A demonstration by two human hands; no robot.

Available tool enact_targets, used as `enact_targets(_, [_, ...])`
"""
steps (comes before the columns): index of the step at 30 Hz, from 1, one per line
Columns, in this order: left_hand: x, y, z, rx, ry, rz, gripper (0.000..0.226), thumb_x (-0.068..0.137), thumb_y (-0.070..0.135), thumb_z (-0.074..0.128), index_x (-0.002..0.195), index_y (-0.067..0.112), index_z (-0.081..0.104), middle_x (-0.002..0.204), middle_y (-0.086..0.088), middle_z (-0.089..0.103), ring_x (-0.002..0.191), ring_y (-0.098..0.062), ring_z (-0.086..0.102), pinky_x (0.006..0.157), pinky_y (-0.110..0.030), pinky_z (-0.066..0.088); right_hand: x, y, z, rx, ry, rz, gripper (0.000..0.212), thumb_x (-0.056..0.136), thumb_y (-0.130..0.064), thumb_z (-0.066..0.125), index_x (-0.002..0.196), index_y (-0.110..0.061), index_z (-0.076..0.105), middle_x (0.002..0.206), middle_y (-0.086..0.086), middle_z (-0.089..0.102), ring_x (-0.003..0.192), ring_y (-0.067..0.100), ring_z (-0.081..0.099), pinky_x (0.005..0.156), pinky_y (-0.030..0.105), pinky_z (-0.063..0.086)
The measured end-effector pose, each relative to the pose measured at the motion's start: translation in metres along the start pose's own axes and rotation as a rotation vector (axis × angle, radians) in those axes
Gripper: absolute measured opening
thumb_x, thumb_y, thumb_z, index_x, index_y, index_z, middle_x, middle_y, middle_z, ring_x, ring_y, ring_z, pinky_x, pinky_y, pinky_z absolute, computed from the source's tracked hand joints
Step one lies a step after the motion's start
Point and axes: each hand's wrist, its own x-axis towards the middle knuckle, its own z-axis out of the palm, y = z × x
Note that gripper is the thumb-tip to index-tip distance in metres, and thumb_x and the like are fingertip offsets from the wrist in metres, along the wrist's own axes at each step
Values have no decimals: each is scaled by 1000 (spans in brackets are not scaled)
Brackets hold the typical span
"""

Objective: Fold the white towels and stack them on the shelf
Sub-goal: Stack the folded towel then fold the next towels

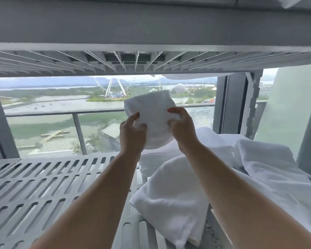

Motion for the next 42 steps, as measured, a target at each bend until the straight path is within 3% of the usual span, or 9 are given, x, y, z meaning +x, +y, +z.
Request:
enact_targets(4, [10, -13, 11, 124, -21, 3, 50, 86, 12, 62, 134, 26, 62, 130, -7, 61, 102, -23, 65, 94, -41, 54, 10, 22, 0, -32, 14, 35, 40, 79, 3, 51, 100, -27, 66, 96, -1, 69, 73, 19, 64, 63, 33, 52])
enact_targets(9, [22, -33, 15, 477, -143, -30, 50, 88, 16, 63, 138, 15, 60, 123, -16, 68, 117, -33, 58, 100, -43, 49, 27, 44, -4, -487, -47, 165, 23, 83, -14, 59, 103, -23, 68, 106, 6, 72, 101, 27, 67, 89, 33, 53])
enact_targets(14, [33, -26, 5, 562, -181, -37, 24, 84, 34, 64, 101, 24, 78, 96, -14, 72, 114, -32, 56, 90, -38, 52, 41, 29, -8, -850, -66, 86, 26, 81, -18, 54, 93, -11, 76, 99, 13, 73, 99, 33, 67, 78, 29, 48])
enact_targets(17, [42, -16, 4, 736, -140, 22, 29, 90, 48, 58, 99, 25, 73, 113, -16, 60, 114, -36, 51, 94, -39, 48, 50, 18, -6, -921, -1, -5, 28, 88, -22, 52, 103, -12, 73, 108, 15, 67, 106, 35, 61, 88, 35, 51])
enact_targets(20, [51, -12, 6, 765, -72, 188, 30, 92, 36, 61, 117, 20, 63, 133, -14, 43, 122, -35, 45, 97, -43, 46, 58, 16, -5, -847, -52, -177, 27, 94, -15, 52, 117, -20, 66, 122, 14, 59, 118, 32, 54, 99, 38, 47])
enact_targets(23, [65, -13, 14, 731, -196, 320, 34, 94, 31, 61, 126, 22, 61, 142, -10, 46, 131, -30, 41, 105, -43, 40, 66, 21, -3, -811, -165, -248, 42, 93, -7, 49, 129, -24, 61, 137, 14, 52, 128, 32, 48, 106, 39, 42])
enact_targets(28, [87, -31, 34, 851, -468, 137, 45, 101, 36, 48, 145, 26, 50, 163, -13, 25, 152, -28, 15, 122, -39, 10, 82, 44, 6, -801, -384, -34, 44, 100, -19, 48, 144, -22, 52, 150, 7, 49, 137, 25, 46, 116, 35, 34])
enact_targets(32, [109, -35, 43, 827, -538, 72, 43, 103, 34, 48, 145, 27, 51, 165, -13, 22, 152, -25, 16, 124, -36, 10, 98, 54, 6, -836, -449, 104, 49, 100, -21, 48, 148, -28, 46, 148, 3, 51, 137, 24, 47, 111, 32, 35])
enact_targets(42, [114, -52, 68, 619, -460, -207, 45, 103, 27, 44, 148, 29, 47, 167, -17, 6, 154, -30, 0, 121, -34, -5, 101, 83, 8, -874, -450, 114, 50, 106, -15, 33, 156, -15, 33, 162, 2, 32, 147, 25, 32, 119, 35, 25])
